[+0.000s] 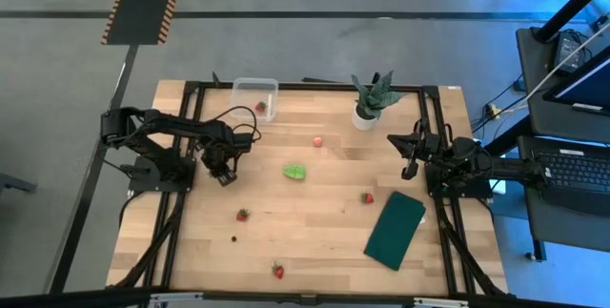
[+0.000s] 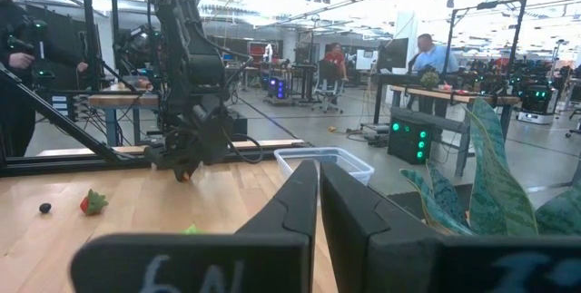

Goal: Pick and placing Produce into tupperware
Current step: Put the red strawberry into the transparent container

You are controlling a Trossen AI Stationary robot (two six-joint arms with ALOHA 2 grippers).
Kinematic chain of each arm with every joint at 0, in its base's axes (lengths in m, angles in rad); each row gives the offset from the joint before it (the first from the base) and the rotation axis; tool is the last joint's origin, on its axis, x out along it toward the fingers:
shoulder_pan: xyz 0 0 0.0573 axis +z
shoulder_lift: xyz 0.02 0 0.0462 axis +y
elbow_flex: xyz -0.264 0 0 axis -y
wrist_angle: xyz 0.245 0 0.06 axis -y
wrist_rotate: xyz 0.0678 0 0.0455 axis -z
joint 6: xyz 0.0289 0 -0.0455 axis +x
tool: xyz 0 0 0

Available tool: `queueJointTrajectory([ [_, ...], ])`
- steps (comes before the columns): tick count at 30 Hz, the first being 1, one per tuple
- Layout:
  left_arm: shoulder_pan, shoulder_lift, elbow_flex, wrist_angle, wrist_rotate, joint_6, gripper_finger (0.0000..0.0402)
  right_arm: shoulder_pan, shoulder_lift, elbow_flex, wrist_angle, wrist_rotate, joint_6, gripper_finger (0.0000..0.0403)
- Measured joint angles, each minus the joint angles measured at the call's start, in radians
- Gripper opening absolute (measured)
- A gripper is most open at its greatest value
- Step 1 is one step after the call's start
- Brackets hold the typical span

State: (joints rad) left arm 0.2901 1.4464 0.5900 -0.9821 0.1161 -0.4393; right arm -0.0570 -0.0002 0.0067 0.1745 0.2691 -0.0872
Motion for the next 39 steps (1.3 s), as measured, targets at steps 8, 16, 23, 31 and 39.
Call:
queueJointTrajectory([
  [8,-0.001,0.004,0.039,0.001,0.025,0.004,0.0102,0.0,0.0,0.0,0.0,0.0,0.0,0.0022],
  [16,-0.001,0.002,0.143,-0.002,0.025,0.028,0.0089,0.0,0.0,0.0,-0.001,0.0,0.0,0.0022],
  [23,0.01,0.002,0.287,-0.016,-0.03,0.032,0.0097,0.0,0.0,0.0,-0.001,0.0,0.0,0.0022],
  [31,0.093,0.001,0.504,-0.023,-0.116,0.107,0.0084,0.0,0.0,0.0,0.0,0.0,0.0,0.0022],
  [39,0.194,0.0,0.736,-0.014,-0.244,0.215,0.0095,0.0,0.0,0.0,0.0,0.0,0.008,0.0022],
])
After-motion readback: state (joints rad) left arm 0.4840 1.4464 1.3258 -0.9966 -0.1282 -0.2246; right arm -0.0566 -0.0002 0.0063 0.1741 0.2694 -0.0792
